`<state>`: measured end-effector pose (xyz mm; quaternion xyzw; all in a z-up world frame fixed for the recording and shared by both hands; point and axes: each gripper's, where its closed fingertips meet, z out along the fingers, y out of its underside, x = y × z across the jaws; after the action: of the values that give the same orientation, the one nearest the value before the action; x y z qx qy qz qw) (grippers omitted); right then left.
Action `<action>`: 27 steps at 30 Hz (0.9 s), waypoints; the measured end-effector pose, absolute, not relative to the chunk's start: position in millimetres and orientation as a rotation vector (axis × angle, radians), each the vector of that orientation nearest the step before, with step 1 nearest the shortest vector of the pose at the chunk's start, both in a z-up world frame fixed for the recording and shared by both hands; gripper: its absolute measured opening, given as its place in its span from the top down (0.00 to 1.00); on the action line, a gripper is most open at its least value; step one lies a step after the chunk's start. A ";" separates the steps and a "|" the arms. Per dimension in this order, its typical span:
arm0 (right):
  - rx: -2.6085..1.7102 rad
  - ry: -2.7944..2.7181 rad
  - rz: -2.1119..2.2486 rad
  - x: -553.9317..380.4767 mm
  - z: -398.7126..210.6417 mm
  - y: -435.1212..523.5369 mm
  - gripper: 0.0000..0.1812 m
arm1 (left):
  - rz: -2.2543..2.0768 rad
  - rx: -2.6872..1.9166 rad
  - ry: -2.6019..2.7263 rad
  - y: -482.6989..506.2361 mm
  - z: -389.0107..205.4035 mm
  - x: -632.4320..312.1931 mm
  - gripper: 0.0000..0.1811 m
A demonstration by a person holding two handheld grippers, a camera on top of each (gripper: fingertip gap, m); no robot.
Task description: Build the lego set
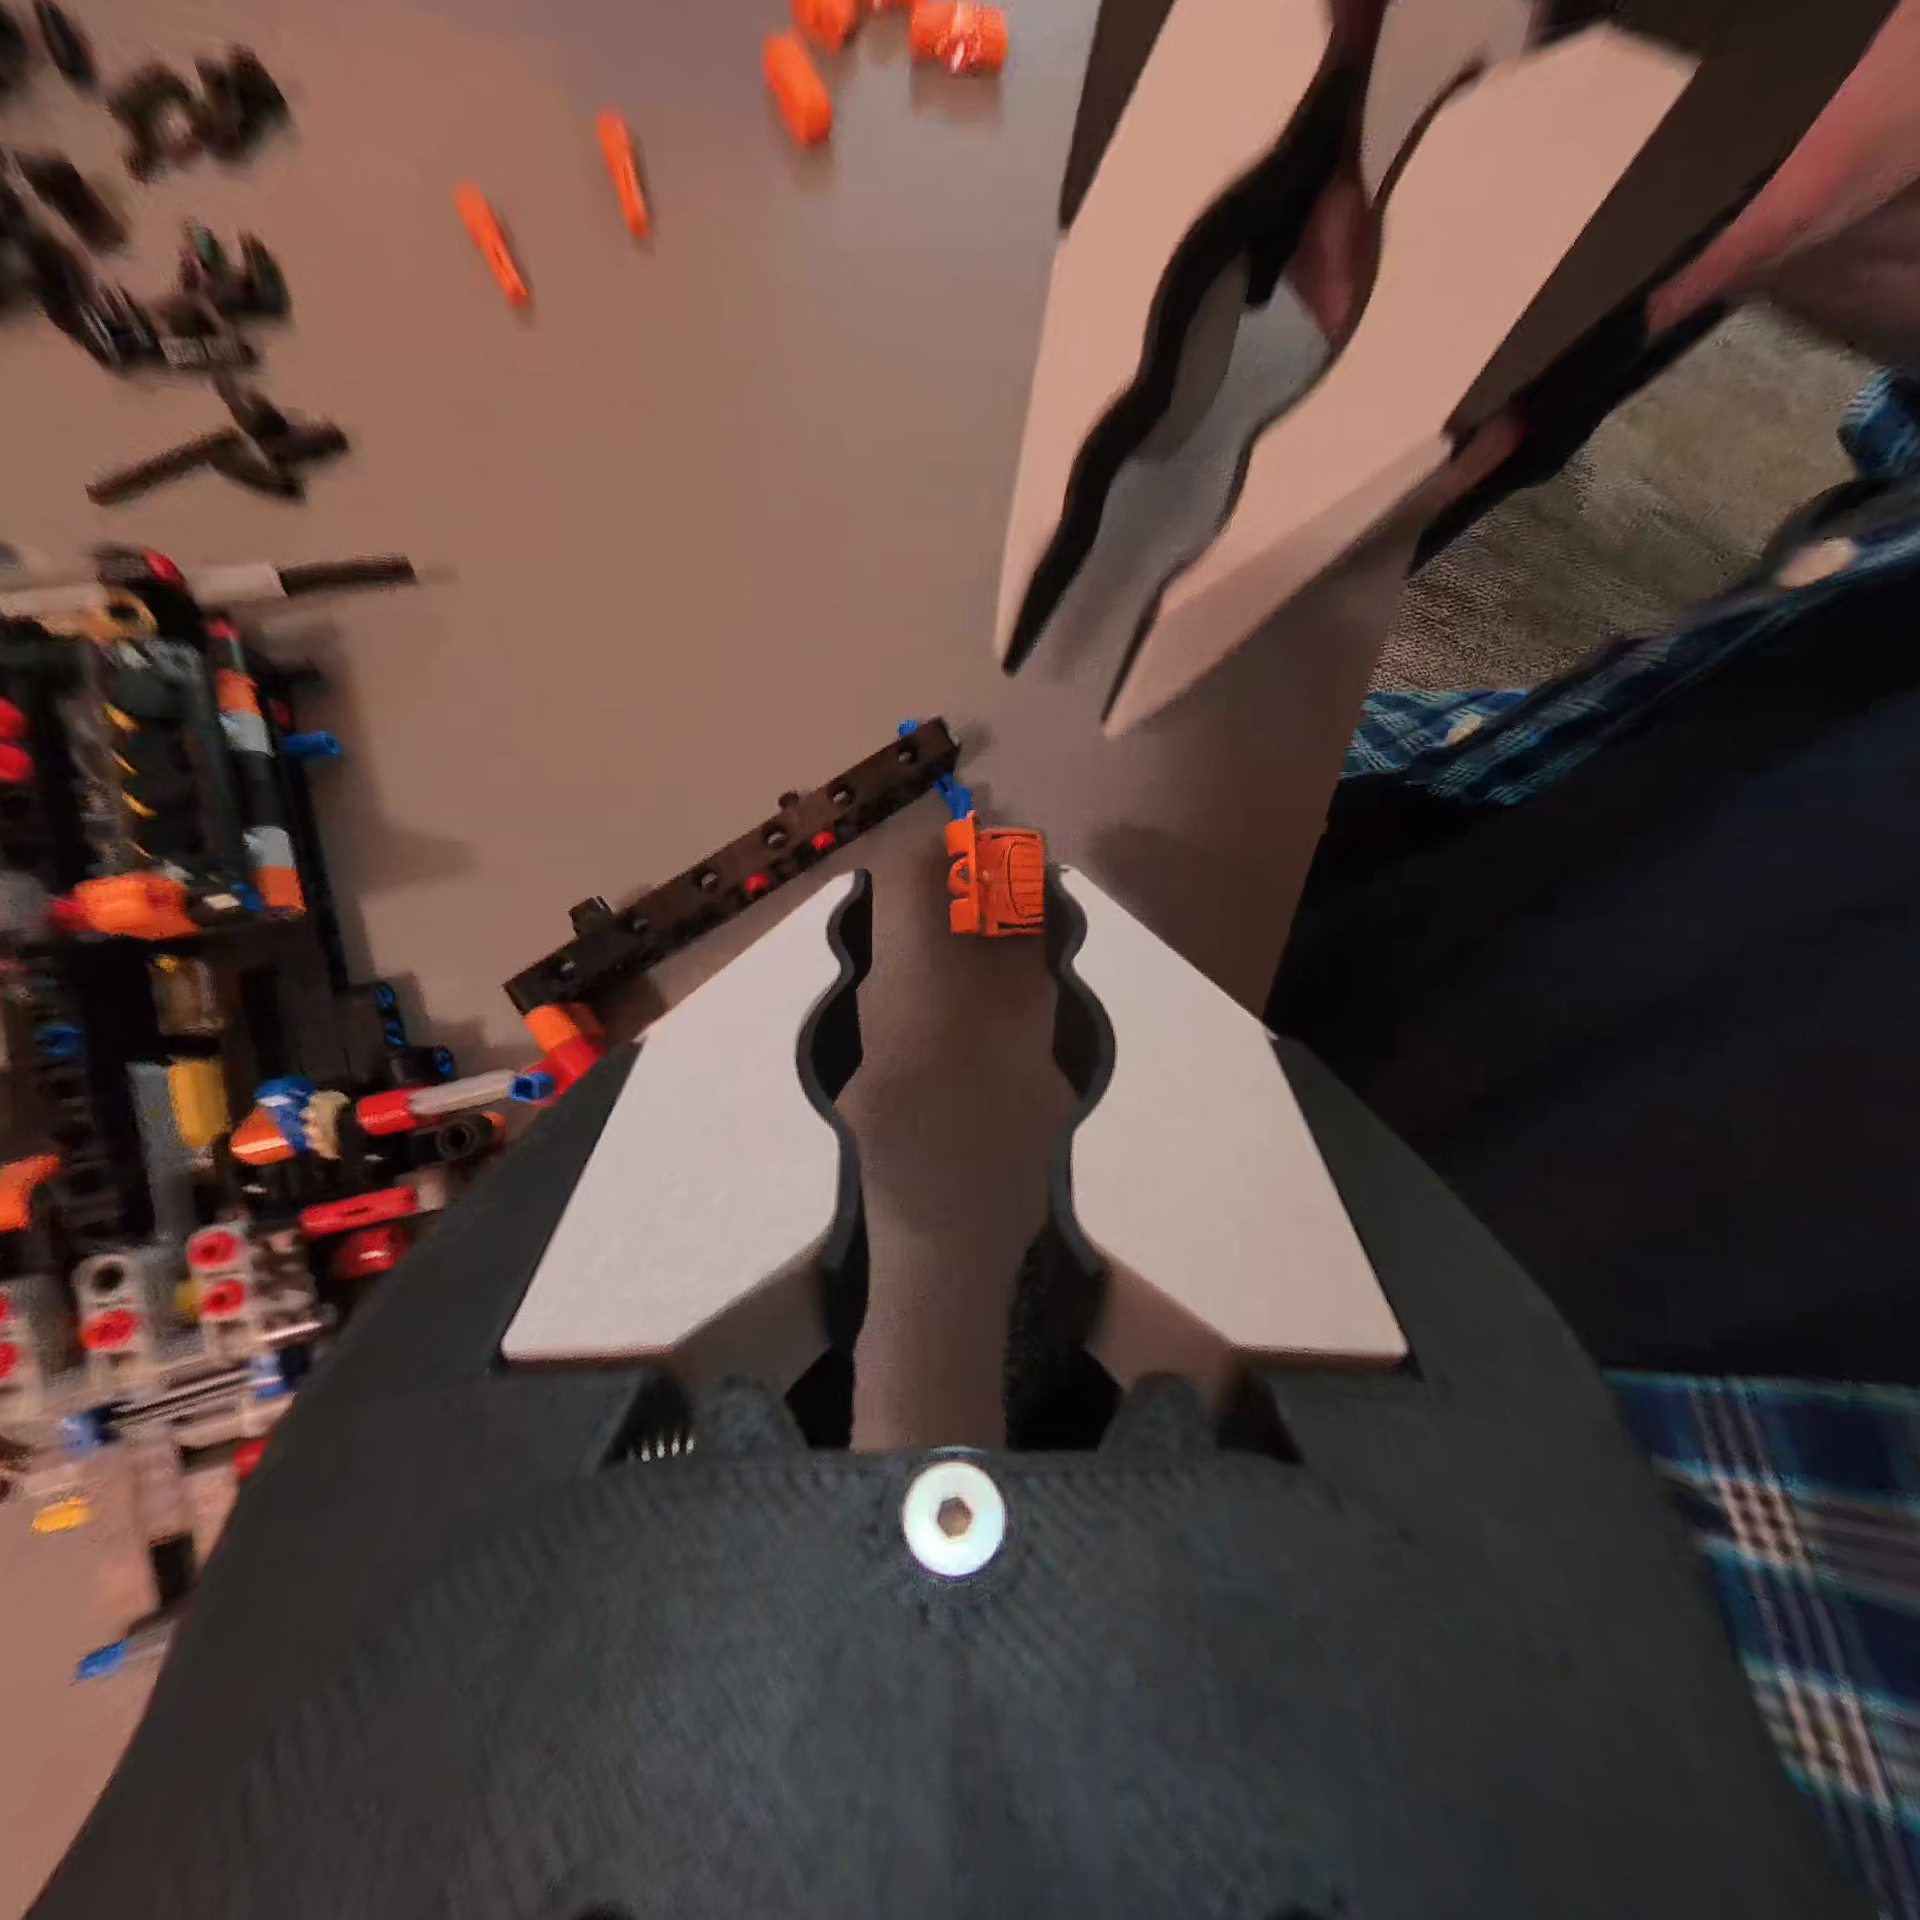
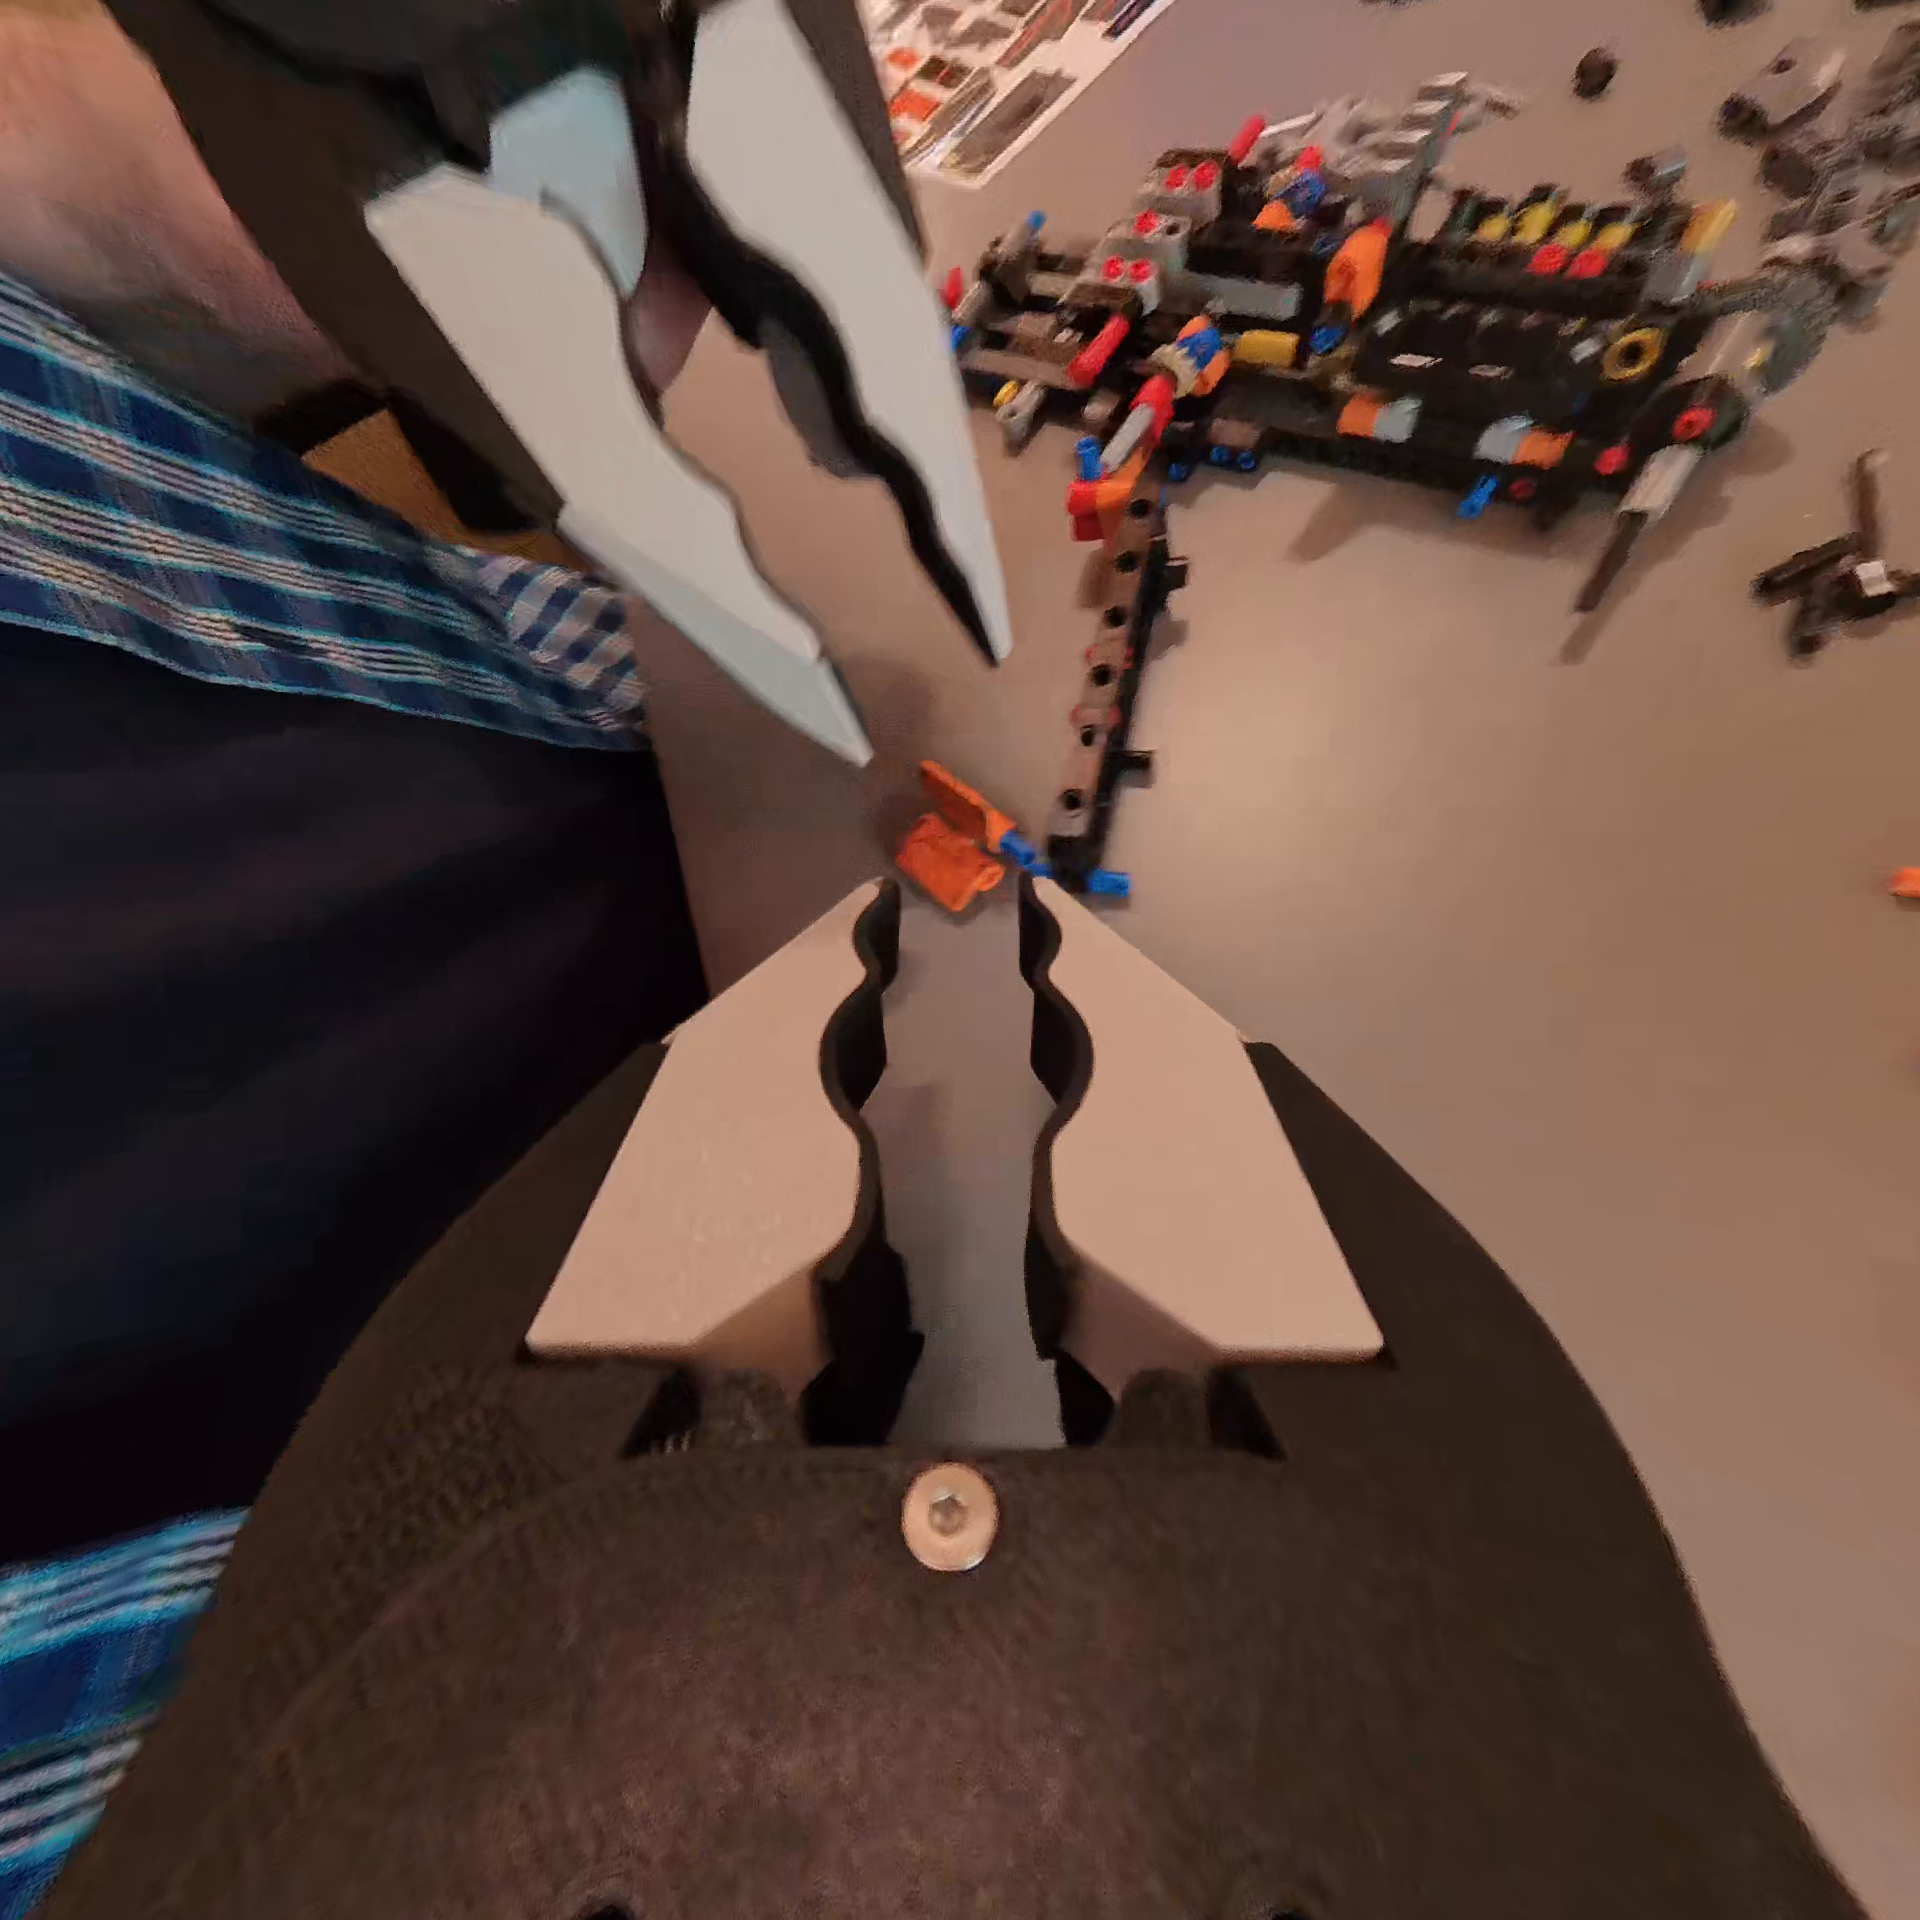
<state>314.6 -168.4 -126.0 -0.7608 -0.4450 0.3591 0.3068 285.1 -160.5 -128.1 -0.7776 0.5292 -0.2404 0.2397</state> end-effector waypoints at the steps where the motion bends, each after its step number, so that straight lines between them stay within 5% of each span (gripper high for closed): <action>1: -2.033 -1.179 0.973 310.6 -127.1 -176.8 0.86 | -0.646 -2.087 1.479 -158.9 -120.7 284.4 0.83; 10: -2.179 -1.059 0.751 291.8 -156.9 -178.2 0.73 | -0.337 -1.833 1.940 -129.4 -124.4 281.2 0.80; 18: -2.121 -1.191 0.623 298.5 -161.7 -168.0 0.94 | -0.348 -1.859 2.090 -132.4 -152.2 282.4 0.80; 27: -2.064 -1.241 0.737 294.9 -153.2 -184.5 0.78 | -0.312 -1.813 1.976 -135.6 -143.6 281.2 0.75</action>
<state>294.9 -184.5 -153.2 -0.7801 -0.4691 0.2785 0.3063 281.2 -135.6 -143.6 -0.6552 0.7141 -0.1128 0.2190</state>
